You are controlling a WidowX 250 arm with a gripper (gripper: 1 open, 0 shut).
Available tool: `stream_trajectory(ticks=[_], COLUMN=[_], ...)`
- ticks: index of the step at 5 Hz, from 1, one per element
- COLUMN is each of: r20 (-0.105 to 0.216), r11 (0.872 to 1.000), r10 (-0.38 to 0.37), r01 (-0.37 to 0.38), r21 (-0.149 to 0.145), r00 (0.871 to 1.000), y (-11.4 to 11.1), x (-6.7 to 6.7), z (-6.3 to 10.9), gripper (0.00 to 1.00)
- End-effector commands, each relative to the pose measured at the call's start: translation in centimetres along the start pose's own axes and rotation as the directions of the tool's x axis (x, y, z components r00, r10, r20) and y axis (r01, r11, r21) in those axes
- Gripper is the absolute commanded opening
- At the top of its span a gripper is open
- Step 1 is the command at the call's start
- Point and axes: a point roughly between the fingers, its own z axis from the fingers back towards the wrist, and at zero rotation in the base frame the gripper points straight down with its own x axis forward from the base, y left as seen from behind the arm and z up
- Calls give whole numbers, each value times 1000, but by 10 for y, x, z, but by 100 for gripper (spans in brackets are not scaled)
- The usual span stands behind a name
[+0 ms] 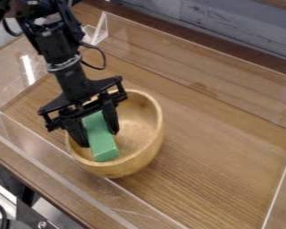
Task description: Remove the green block from inside the brown bowl and put it on the table
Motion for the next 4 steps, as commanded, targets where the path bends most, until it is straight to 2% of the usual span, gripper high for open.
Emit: stream_trajectory(ticks=[1, 4], r20=[38, 31], r11=[1000, 999], r10=[-9, 9], r01=[10, -7], r21=[-26, -48], r00=[999, 999], y=[0, 7], x=[6, 4], z=[14, 21], gripper=[0, 0])
